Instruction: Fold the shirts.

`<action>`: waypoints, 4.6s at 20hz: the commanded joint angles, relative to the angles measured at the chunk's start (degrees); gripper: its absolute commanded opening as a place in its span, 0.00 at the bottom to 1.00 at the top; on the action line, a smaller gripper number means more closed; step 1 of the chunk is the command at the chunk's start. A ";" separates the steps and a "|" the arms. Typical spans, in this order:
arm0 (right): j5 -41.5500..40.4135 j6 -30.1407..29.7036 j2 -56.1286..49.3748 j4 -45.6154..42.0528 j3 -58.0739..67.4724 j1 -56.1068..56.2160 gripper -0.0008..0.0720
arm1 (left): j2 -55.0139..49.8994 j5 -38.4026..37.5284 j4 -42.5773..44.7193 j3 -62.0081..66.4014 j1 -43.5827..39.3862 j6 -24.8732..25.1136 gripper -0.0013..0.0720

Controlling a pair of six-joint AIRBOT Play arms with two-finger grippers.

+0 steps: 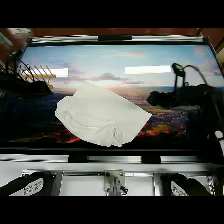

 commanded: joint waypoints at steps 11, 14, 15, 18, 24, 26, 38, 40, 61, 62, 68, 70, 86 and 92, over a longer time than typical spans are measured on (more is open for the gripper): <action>-11.26 -10.58 -16.13 5.97 0.79 -12.22 0.88 | 3.17 13.90 -10.62 -37.46 -14.88 -6.45 0.94; -11.47 -10.58 -18.12 5.99 0.79 -12.20 0.88 | 3.15 17.62 -11.15 -38.91 -17.11 -8.04 0.94; -11.50 -10.58 -18.69 5.99 0.79 -12.20 0.88 | 3.13 19.54 -11.13 -39.36 -17.73 -8.90 0.94; -11.72 -10.58 -20.20 6.19 0.74 -12.20 0.88 | 1.88 24.90 -11.19 -39.98 -18.49 -11.41 0.93; -11.54 -10.54 -20.83 6.14 0.74 -12.17 0.88 | -2.27 30.16 -13.16 -39.98 -20.13 -13.09 0.68; -11.93 -10.54 -21.81 6.69 0.24 -12.15 0.88 | -2.27 31.93 -13.09 -39.93 -20.13 -13.07 0.45; -1.53 -12.85 -27.76 19.30 -0.94 -12.13 0.88 | 8.28 30.08 -10.86 -39.34 -19.41 -10.25 0.06; -0.59 -12.94 -27.87 19.82 -0.94 -10.67 0.88 | 10.01 29.83 -10.82 -39.23 -19.06 -10.21 0.06; 23.71 -19.04 13.64 11.45 38.03 -7.69 0.09 | 12.33 6.75 2.08 42.62 -19.06 -3.58 0.06; 24.15 -18.84 15.78 9.84 39.47 -7.69 0.09 | 13.11 4.13 2.08 43.98 -19.06 -3.69 0.06; 12.68 -15.74 22.43 5.31 40.39 -7.69 0.09 | 18.32 -9.94 2.14 31.89 -19.08 -5.92 0.06; 1.29 -12.98 21.88 -0.13 40.37 -7.69 0.09 | 18.18 -11.17 2.54 26.99 -19.08 -5.70 0.06; 8.66 -3.08 -1.33 -3.41 8.31 -7.58 0.09 | -10.93 23.15 5.40 -0.24 -19.06 -7.13 0.07; 5.77 -3.43 -5.31 -3.15 8.31 -7.58 0.09 | -16.39 11.17 5.42 4.00 -16.02 -7.78 0.86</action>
